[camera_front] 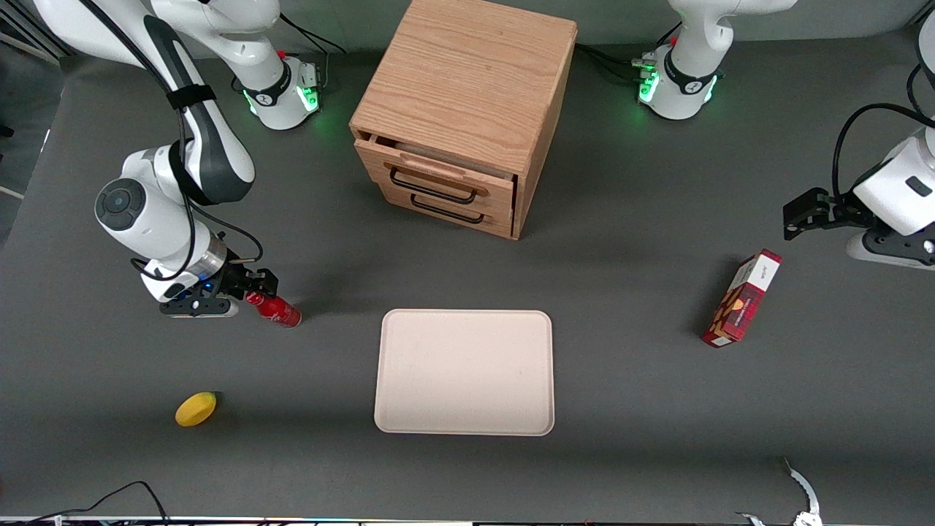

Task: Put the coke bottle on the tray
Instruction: 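Close the right gripper around the bottle's neck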

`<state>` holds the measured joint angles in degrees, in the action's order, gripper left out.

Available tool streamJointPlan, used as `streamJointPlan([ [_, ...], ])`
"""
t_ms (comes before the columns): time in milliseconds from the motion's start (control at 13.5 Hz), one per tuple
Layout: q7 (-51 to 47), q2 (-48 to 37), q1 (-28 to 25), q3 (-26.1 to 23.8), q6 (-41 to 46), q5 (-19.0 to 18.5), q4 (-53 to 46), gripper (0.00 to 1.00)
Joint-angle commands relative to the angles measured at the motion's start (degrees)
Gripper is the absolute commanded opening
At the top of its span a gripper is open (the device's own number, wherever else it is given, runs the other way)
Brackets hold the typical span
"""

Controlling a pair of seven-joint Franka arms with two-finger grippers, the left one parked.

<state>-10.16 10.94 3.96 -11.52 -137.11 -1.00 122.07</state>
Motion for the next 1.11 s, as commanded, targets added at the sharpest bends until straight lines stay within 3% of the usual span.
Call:
streamJointPlan([
  [0, -1.0, -0.13, 0.52, -0.26, -0.97, -1.2, 0.45, 0.54],
  [223, -1.09, -0.57, 0.53, -0.26, -0.97, -1.2, 0.53, 0.1],
  [297, -1.09, -0.57, 0.53, -0.35, -0.97, -1.2, 0.62, 0.0],
  [743, -1.27, -3.98, 0.26, -0.35, 2.0, -1.2, -0.42, 0.0],
  [1040, -1.27, -5.76, 0.0, -0.35, 20.95, -1.2, -13.57, 0.0],
])
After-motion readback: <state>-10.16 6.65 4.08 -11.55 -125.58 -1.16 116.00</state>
